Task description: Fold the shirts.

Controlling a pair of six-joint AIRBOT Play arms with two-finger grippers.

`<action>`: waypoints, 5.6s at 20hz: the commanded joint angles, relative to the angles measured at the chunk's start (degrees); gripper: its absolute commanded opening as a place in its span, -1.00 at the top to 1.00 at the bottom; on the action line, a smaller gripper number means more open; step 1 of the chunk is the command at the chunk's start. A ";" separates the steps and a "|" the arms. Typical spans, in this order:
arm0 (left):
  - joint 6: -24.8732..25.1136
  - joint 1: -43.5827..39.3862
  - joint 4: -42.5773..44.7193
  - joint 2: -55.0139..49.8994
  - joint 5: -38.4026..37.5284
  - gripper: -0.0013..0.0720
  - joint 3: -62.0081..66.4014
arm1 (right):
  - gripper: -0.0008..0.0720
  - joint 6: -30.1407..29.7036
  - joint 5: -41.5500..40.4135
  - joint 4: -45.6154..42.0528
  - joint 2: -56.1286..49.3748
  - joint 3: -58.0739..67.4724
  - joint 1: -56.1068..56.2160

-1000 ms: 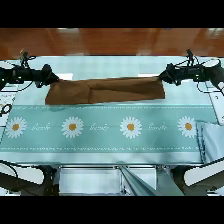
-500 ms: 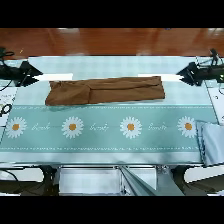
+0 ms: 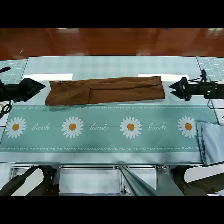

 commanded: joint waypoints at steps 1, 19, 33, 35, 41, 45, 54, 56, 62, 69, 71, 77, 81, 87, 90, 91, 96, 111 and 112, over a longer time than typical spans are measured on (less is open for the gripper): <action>0.46 -3.06 -1.84 2.43 2.82 -0.41 -2.51 | -0.18 -0.59 0.48 3.08 -4.59 1.57 3.56; 0.50 -9.33 -2.86 2.43 5.53 0.32 -2.51 | 0.91 3.56 4.92 -12.94 4.11 13.64 12.28; -7.43 -49.94 -1.05 -31.10 9.66 0.90 25.07 | 0.90 7.61 11.15 -17.57 55.30 -8.81 10.69; -12.59 -55.98 1.88 -39.91 3.96 0.90 34.49 | 0.90 8.76 13.35 -17.55 59.65 -8.83 10.69; -14.10 -69.85 1.86 -53.53 -5.88 0.89 51.08 | 0.90 9.75 15.65 -15.96 62.90 -8.83 11.19; -12.79 -66.47 1.92 -51.23 -10.58 0.89 52.35 | 0.90 9.97 14.12 -15.91 61.72 -8.83 14.45; -3.02 -27.45 2.78 -16.74 -17.73 0.89 24.22 | 0.90 2.49 -10.38 0.28 38.07 -4.85 41.44; -0.94 -18.43 2.75 -7.80 -17.81 0.89 17.35 | 0.90 1.42 -12.85 2.67 27.91 1.16 45.66; -0.20 -4.44 2.78 7.76 -17.88 0.89 7.13 | 0.90 1.14 -13.18 11.21 0.59 21.57 50.73; 0.04 -6.29 2.71 8.90 -14.78 0.89 2.69 | 0.90 2.43 -13.66 16.63 -11.10 30.05 53.29; 0.07 -7.74 2.71 8.66 -12.57 0.89 1.46 | 0.87 2.34 -14.86 16.79 -11.67 30.05 54.60; 0.00 -10.36 2.54 8.50 -6.25 0.89 -1.86 | -0.14 2.86 4.52 13.35 -9.51 30.05 49.44; -0.13 -10.36 2.29 8.50 -6.25 0.89 -1.84 | -0.14 11.56 26.56 -16.57 1.79 29.83 37.22; -0.15 -10.38 2.29 8.50 -6.27 0.89 -1.86 | -0.16 28.96 10.54 -52.92 33.77 -5.86 25.83; -0.15 -10.38 2.27 8.50 -6.27 0.89 -1.86 | -0.18 29.79 -10.45 -31.58 41.16 -31.36 22.43; -0.17 -10.38 2.27 8.50 -6.29 0.89 -1.86 | -0.18 24.06 -14.58 -20.06 40.37 -36.48 22.32; -0.17 -10.38 2.27 8.50 -6.29 0.89 -1.86 | -0.18 1.36 -16.17 14.34 26.73 -38.66 26.03; -0.17 -10.38 2.27 8.50 -6.27 0.89 -1.86 | 0.90 4.37 -6.40 6.47 7.74 4.59 42.99; -0.17 -10.38 2.27 8.50 -6.27 0.89 -1.86 | 0.91 8.55 -4.42 -0.33 7.74 10.29 42.99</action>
